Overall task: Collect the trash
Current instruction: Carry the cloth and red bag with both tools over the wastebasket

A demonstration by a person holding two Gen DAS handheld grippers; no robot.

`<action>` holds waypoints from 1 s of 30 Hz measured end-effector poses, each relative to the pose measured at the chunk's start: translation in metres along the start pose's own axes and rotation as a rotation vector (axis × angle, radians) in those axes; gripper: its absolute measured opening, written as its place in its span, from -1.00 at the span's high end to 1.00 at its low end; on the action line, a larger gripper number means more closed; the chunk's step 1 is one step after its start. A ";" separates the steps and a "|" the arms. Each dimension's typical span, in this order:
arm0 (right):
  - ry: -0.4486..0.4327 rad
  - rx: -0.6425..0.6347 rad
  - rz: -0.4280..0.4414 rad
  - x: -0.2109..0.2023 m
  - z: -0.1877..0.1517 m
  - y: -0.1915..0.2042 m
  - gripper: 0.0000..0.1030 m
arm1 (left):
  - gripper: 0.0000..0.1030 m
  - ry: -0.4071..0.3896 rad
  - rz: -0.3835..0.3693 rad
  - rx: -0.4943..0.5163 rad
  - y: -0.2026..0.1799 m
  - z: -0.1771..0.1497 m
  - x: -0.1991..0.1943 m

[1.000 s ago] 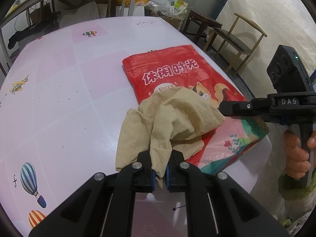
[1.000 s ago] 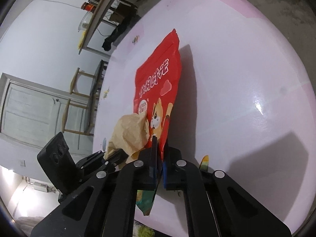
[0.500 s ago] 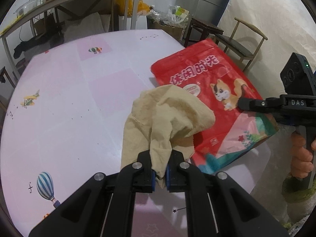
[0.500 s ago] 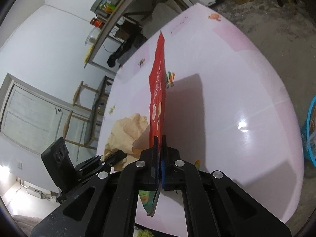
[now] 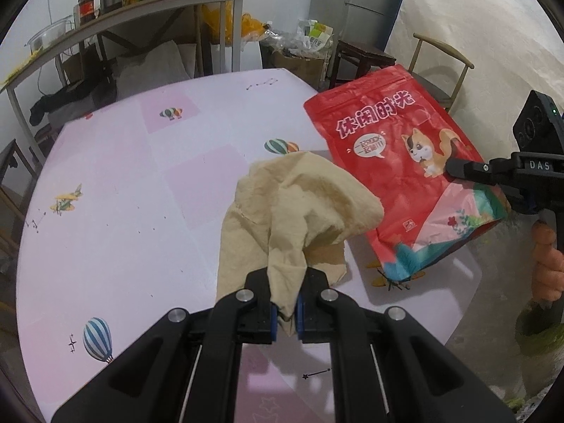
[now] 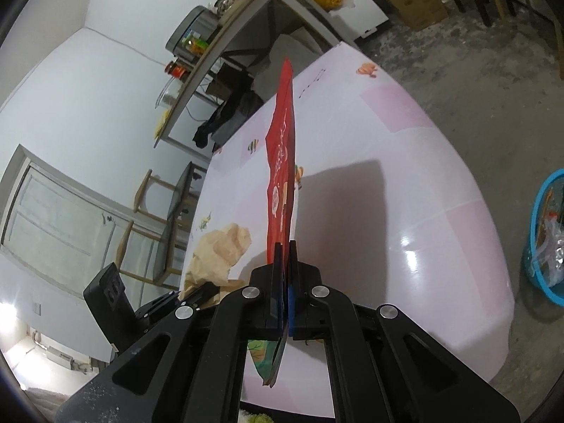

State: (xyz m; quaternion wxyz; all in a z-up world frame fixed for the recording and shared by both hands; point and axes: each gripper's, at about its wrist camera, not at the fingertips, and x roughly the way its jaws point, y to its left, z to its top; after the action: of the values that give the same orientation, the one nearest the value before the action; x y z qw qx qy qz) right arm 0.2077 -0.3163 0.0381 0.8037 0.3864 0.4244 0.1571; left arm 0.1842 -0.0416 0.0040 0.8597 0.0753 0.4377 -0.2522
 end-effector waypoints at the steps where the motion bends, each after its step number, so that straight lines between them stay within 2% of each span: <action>1: -0.005 0.002 -0.001 -0.002 -0.001 -0.001 0.99 | 0.87 -0.003 0.002 0.002 0.000 0.000 -0.001; 8: -0.036 0.014 0.001 -0.014 -0.002 -0.006 0.99 | 0.87 -0.016 0.004 0.012 -0.004 0.000 -0.006; 14: -0.102 0.022 -0.014 -0.041 0.001 -0.011 0.99 | 0.87 -0.051 -0.038 0.028 -0.013 0.012 -0.013; 23: -0.261 0.063 -0.082 -0.112 -0.010 -0.035 0.99 | 0.87 -0.094 -0.153 0.111 -0.057 0.041 -0.017; 30: -0.393 0.147 -0.179 -0.171 -0.038 -0.073 0.99 | 0.87 -0.069 -0.268 0.193 -0.110 0.065 -0.001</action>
State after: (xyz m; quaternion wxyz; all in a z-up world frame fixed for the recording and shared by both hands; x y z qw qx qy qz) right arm 0.0711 -0.4451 0.0657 0.8513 0.4280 0.3025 -0.0247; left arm 0.1750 -0.1590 0.0536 0.8217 0.0901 0.3878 -0.4078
